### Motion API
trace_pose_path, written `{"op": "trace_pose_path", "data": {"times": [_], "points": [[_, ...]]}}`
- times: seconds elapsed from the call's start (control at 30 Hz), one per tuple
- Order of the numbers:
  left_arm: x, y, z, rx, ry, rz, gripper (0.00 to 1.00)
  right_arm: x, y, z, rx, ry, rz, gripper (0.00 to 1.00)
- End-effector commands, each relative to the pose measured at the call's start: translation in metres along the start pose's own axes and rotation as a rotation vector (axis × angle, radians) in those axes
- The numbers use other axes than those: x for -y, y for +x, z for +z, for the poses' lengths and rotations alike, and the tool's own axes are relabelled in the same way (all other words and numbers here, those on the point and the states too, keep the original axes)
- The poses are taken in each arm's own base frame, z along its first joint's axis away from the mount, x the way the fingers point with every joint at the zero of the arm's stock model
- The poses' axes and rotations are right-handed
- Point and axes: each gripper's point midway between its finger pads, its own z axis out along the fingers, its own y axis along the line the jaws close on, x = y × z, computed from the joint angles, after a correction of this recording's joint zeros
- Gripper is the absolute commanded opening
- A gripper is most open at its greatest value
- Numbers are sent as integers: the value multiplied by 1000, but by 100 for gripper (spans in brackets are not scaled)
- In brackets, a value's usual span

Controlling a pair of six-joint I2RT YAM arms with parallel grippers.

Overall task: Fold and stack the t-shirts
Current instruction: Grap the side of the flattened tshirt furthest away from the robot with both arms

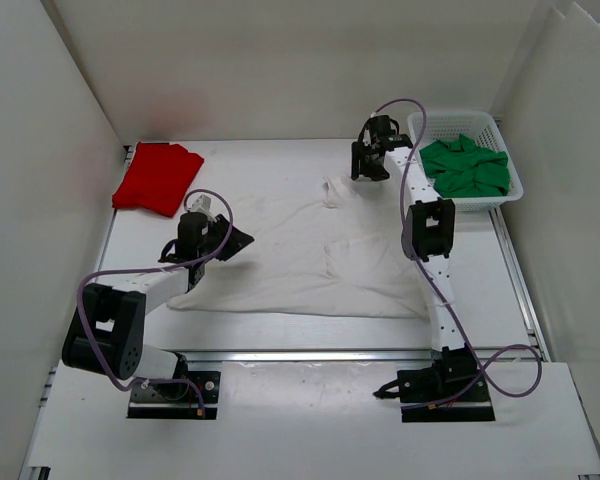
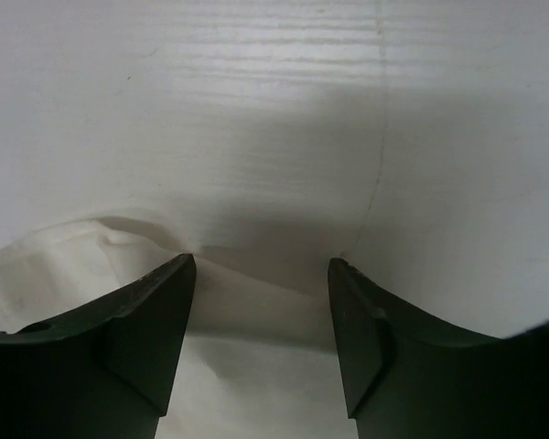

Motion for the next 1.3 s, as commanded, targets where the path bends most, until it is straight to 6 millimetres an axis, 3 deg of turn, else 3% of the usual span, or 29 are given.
{"op": "trace_pose_path", "data": {"times": [0.0,0.1,0.17,0.23,0.3,0.33,0.47,0.57,0.6,0.73,0.83,0.9,0.97,1.03,1.27], "points": [[12,-7,-5,24,42,4,35,-17,-18,-43,31,2,-33,59],[13,-11,-9,37,53,-2,35,-18,-11,-48,1,1,-39,60],[14,-10,-8,35,57,1,35,-19,-7,-50,-17,-18,-28,55],[16,-8,-8,33,61,-3,34,-29,-9,-58,-14,-48,-30,46],[16,-7,-6,29,63,-7,35,-31,-11,-64,-11,-60,-28,28],[14,-8,-5,30,59,-14,35,-39,-18,-70,13,-83,-26,20],[12,-7,-4,29,58,-17,35,-34,-35,-83,51,-127,11,2],[13,-12,-5,40,63,-24,35,-35,-48,-89,92,-133,10,0],[12,-13,-4,42,60,-26,35,-36,-59,-100,128,-130,11,0],[15,-28,-1,69,64,-46,35,-32,-76,-115,192,-126,6,3],[16,-35,3,85,63,-63,35,1,-51,-92,112,-38,27,30],[17,-33,5,80,66,-68,35,20,-40,-76,75,-15,55,41],[21,-32,7,72,73,-57,34,24,-31,-62,38,-38,73,49],[20,-29,9,67,70,-64,35,34,-25,-51,20,-49,86,51],[19,-21,11,52,69,-55,35,26,-19,-35,3,-163,125,58]]}}
